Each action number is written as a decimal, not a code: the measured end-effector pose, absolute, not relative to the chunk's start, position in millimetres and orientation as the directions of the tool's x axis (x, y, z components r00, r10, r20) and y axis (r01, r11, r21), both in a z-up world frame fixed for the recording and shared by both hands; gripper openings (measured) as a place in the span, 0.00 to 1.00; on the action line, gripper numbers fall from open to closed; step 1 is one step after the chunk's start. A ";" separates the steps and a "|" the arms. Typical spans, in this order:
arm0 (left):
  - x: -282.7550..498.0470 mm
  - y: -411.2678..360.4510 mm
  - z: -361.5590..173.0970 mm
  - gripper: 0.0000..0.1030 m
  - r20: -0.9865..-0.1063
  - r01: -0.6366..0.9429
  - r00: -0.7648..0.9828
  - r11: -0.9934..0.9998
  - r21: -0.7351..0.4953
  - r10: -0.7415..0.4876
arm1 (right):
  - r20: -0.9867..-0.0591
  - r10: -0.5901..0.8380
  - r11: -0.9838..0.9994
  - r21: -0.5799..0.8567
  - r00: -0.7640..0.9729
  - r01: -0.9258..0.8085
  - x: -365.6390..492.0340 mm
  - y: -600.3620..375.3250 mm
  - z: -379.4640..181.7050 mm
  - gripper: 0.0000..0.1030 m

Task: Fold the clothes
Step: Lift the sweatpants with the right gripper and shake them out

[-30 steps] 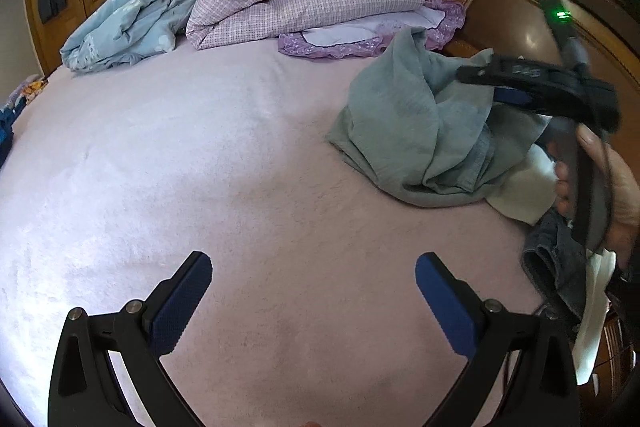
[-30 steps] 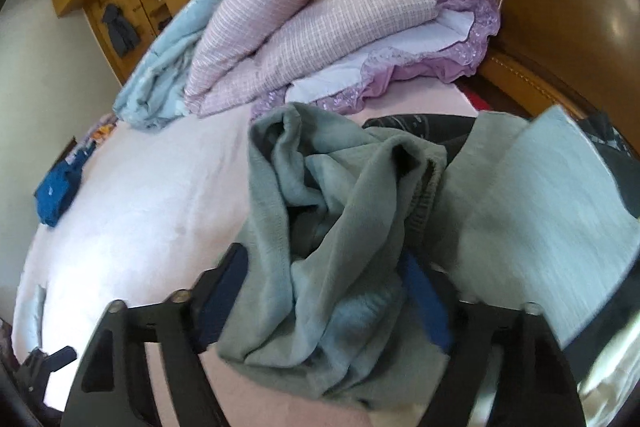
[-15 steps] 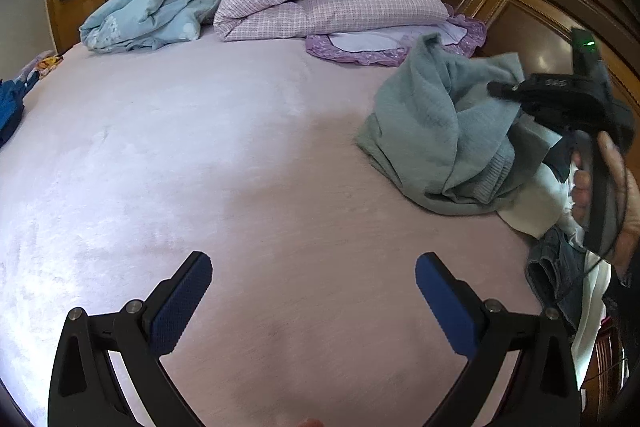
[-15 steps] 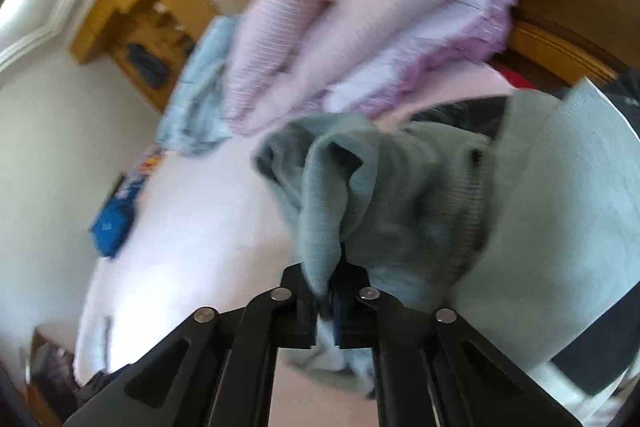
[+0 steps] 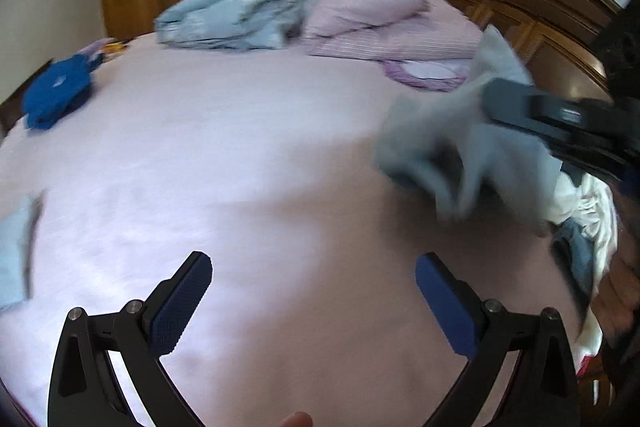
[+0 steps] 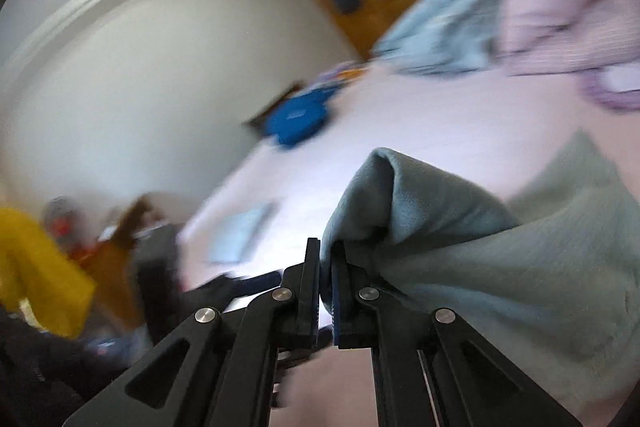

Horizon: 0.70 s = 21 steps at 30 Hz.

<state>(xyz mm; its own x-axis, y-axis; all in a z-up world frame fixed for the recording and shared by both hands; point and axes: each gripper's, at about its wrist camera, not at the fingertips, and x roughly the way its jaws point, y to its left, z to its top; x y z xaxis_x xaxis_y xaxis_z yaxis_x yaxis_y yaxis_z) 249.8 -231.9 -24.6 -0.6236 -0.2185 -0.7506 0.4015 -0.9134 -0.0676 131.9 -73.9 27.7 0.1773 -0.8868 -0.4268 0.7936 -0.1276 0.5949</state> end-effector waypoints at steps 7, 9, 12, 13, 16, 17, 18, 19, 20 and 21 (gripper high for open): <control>348.3 -291.7 -21.7 0.99 -0.781 0.576 -0.525 -0.817 -0.032 -0.339 | -0.475 -0.797 -0.012 0.631 0.374 0.776 222.6 -136.2 4.5 0.06; 371.4 -304.2 -21.8 0.99 -0.778 0.616 -0.495 -0.788 -0.002 -0.386 | -0.454 -0.773 0.038 0.664 0.443 0.747 245.6 -145.4 -1.8 0.06; 395.1 -317.2 -23.9 0.99 -0.785 0.647 -0.468 -0.762 0.008 -0.405 | -0.410 -0.742 0.127 0.691 0.530 0.712 275.8 -155.7 1.9 0.06; 400.8 -320.3 -24.6 0.99 -0.788 0.651 -0.466 -0.759 0.002 -0.402 | -0.408 -0.716 0.167 0.689 0.567 0.705 288.6 -162.5 6.4 0.06; 410.3 -321.2 -30.1 0.99 -0.803 0.642 -0.424 -0.765 0.060 -0.419 | -0.506 -0.680 0.143 0.619 0.531 0.773 312.2 -174.8 8.7 0.10; 416.0 -322.4 -31.6 0.99 -0.805 0.640 -0.421 -0.766 0.064 -0.419 | -0.531 -0.661 0.102 0.637 0.531 0.764 305.0 -176.8 -0.4 0.11; 421.8 -323.6 -33.1 0.99 -0.806 0.639 -0.418 -0.767 0.067 -0.419 | -0.554 -0.640 0.061 0.654 0.532 0.754 297.7 -178.8 -9.6 0.12; 427.5 -324.9 -34.7 0.99 -0.808 0.637 -0.415 -0.768 0.070 -0.419 | -0.576 -0.618 0.019 0.669 0.534 0.743 290.3 -180.9 -18.8 0.12; 432.8 -325.6 -36.3 0.99 -0.811 0.642 -0.402 -0.762 0.081 -0.425 | -0.593 -0.606 -0.010 0.672 0.530 0.741 287.2 -176.8 -20.2 0.14; 437.4 -327.0 -37.0 0.99 -0.813 0.646 -0.398 -0.759 0.080 -0.425 | -0.609 -0.594 -0.039 0.674 0.525 0.738 284.2 -172.6 -21.6 0.17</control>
<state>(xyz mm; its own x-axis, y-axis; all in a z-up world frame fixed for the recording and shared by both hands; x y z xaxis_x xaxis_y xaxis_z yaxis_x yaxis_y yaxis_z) 437.4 -327.0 -37.0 -0.3980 -0.4247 -0.8132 0.6459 -0.7592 0.0804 284.2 -172.6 -21.6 0.5252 -0.5940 -0.6093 0.7379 -0.0387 0.6738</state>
